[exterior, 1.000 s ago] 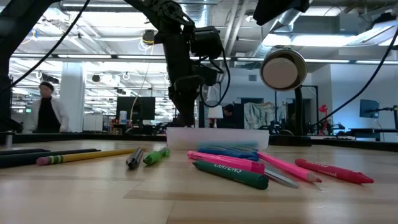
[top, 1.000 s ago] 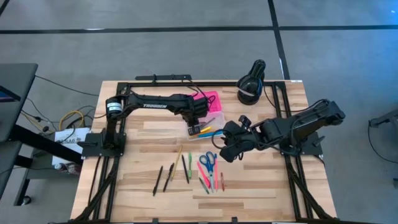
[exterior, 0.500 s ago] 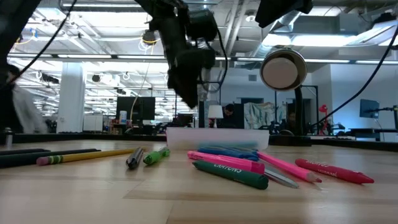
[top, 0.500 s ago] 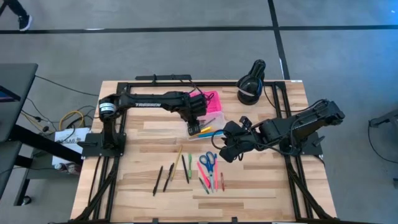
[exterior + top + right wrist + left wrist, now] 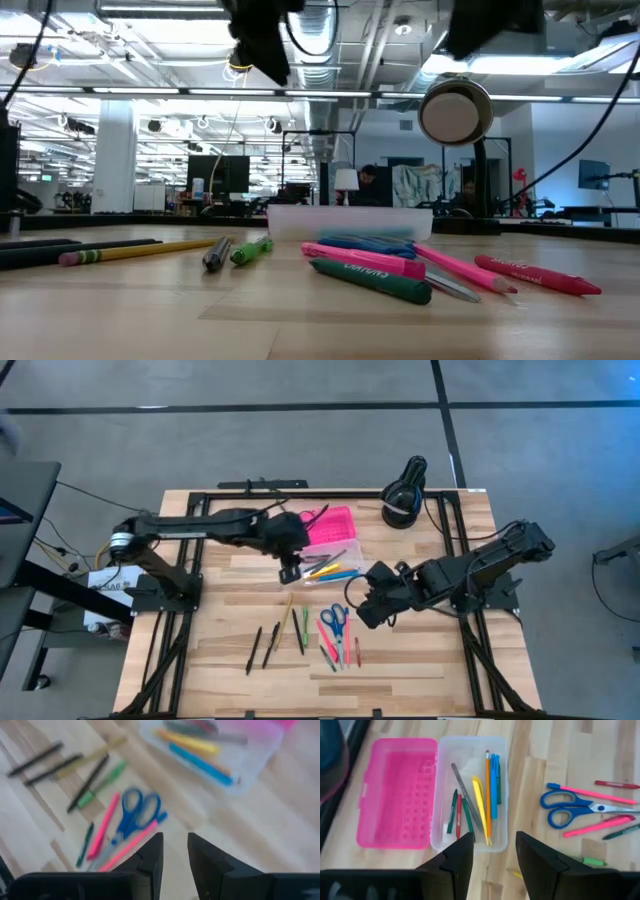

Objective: Pick & place school supplies into a supply box
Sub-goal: Put the red crayon into the pink supply box

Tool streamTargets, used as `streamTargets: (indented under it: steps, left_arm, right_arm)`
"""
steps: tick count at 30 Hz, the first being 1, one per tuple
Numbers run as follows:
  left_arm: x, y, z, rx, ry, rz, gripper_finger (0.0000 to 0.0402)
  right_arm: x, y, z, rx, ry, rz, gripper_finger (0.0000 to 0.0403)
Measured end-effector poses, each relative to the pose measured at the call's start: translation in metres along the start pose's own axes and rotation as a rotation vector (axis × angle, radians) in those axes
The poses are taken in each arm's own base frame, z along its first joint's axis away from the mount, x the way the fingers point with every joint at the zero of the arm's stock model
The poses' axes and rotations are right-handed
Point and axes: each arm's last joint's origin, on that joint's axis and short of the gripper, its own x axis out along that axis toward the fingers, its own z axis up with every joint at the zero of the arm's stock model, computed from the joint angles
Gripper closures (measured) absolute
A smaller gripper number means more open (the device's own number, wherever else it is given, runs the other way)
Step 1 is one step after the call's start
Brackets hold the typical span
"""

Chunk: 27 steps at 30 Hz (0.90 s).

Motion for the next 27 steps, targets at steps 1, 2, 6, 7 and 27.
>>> streamTargets:
  steps: [1,2,6,7,27]
  left_arm:
    - [-0.005,-0.003,-0.003,-0.002,-0.010,0.005,0.0260]
    - [-0.010,-0.005,-0.008,-0.003,-0.018,0.010,0.0260]
    - [-0.023,-0.014,-0.029,-0.024,-0.028,0.019,0.0260]
    - [-0.025,-0.015,-0.035,-0.034,-0.028,0.028,0.0260]
    - [-0.029,-0.013,-0.098,-0.158,-0.038,0.085,0.0260]
  right_arm:
    - [0.003,0.000,-0.005,0.015,0.029,0.000,0.0321]
    - [0.006,0.000,-0.009,0.028,0.055,0.004,0.0321]
    - [0.020,0.005,-0.027,0.079,0.099,0.061,0.0321]
    - [0.021,0.008,-0.031,0.089,0.095,0.079,0.0321]
    - [0.062,0.050,-0.084,0.308,0.153,0.252,0.0321]
